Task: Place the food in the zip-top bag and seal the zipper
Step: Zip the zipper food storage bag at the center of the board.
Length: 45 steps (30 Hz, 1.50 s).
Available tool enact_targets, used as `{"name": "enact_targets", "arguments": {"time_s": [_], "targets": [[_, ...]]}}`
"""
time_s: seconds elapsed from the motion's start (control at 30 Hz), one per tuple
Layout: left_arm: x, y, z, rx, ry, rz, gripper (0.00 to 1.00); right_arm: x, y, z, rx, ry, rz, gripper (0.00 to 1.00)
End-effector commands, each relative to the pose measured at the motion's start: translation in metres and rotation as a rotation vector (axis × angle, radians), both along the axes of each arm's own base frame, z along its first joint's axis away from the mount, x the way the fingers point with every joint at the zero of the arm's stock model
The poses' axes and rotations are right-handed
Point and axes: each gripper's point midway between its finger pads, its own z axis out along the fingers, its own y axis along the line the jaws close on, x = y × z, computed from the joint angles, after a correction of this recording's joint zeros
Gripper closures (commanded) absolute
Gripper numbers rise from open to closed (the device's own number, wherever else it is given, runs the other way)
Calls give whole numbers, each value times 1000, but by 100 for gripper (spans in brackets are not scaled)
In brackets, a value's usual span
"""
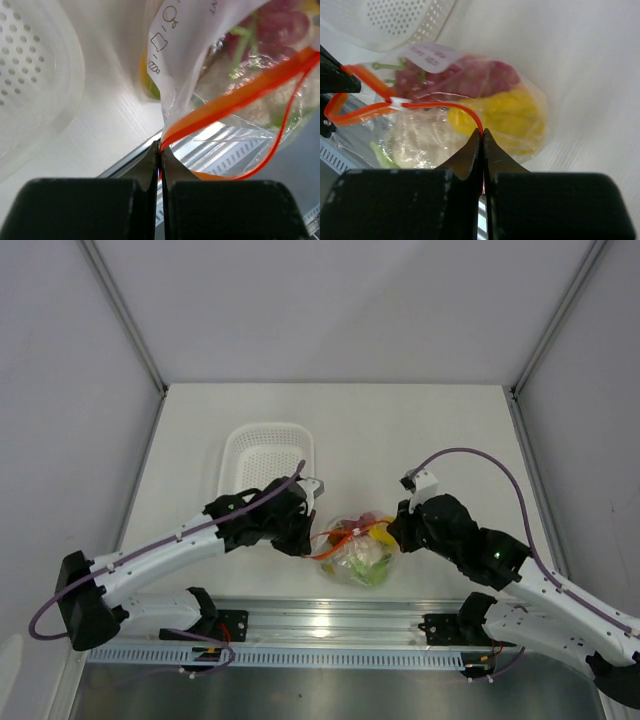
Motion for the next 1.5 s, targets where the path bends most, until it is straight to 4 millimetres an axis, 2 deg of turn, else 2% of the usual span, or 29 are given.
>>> {"name": "enact_targets", "arguments": {"time_s": [0.0, 0.03, 0.1, 0.13, 0.17, 0.27, 0.33, 0.37, 0.43, 0.53, 0.57, 0.6, 0.63, 0.67, 0.7, 0.73, 0.77, 0.8, 0.83, 0.9, 0.93, 0.97, 1.07, 1.1, 1.13, 1.27, 1.47], "targets": [[0, 6, 37, -58, -74, -7, 99, 4, -2, 43, 78, -84, -4, 100], [0, 6, 76, -141, -138, -5, 99, 0, -6, 62, 100, -106, -2, 100], [-5, 11, 105, -205, -183, -2, 99, -3, -10, 77, 123, -128, 3, 100], [-7, 16, 113, -225, -205, 3, 99, -5, -13, 82, 137, -140, 0, 100], [-5, 18, 111, -215, -214, 12, 99, -5, -13, 81, 140, -143, -2, 100], [4, 26, 78, -92, -162, 39, 99, 4, -10, 59, 94, -117, -13, 100], [-3, 20, 86, -141, -160, 13, 99, -1, -3, 63, 118, -95, 17, 100], [-4, 15, 99, -201, -194, 2, 99, -2, -1, 71, 138, -109, 26, 100], [-5, 21, 101, -214, -219, 15, 100, -5, -2, 80, 165, -141, 34, 100], [-4, 27, 83, -133, -197, 0, 99, 0, 0, 67, 113, -118, 50, 100], [-7, 24, 84, -151, -201, -26, 99, -6, 7, 65, 116, -98, 107, 100], [-4, 16, 95, -202, -264, -71, 99, -8, 10, 65, 120, -93, 128, 100], [-7, 16, 94, -234, -294, -101, 99, -9, 13, 65, 124, -89, 144, 100], [-4, 15, 102, -264, -341, -107, 99, -18, 20, 65, 134, -75, 201, 100], [1, 11, 116, -305, -414, -118, 96, -18, 21, 65, 128, -69, 211, 100], [2, 10, 123, -333, -452, -127, 81, -20, 21, 63, 120, -54, 220, 100], [3, 8, 131, -352, -491, -141, 73, -22, 23, 63, 118, -53, 236, 100], [6, 1, 147, -405, -542, -148, 50, -25, 25, 65, 123, -47, 255, 100], [8, -6, 152, -423, -561, -163, 42, -26, 25, 65, 122, -44, 262, 100], [5, -21, 156, -439, -580, -216, 37, -28, 25, 64, 116, -35, 273, 100], [2, -36, 152, -435, -580, -250, 33, -28, 26, 66, 117, -36, 278, 100], [6, -41, 155, -415, -610, -252, 32, -29, 25, 65, 112, -26, 278, 100], [1, -66, 139, -353, -623, -309, 27, -31, 25, 64, 110, -12, 281, 100], [5, -68, 136, -326, -641, -287, 26, -31, 25, 63, 110, -7, 280, 100], [-1, -75, 133, -317, -646, -305, 26, -31, 25, 63, 108, -3, 278, 100], [0, -83, 115, -277, -663, -284, 23, -32, 24, 61, 104, 16, 272, 100], [0, -86, 84, -217, -620, -296, 24, -34, 25, 64, 123, 17, 278, 100]]}}
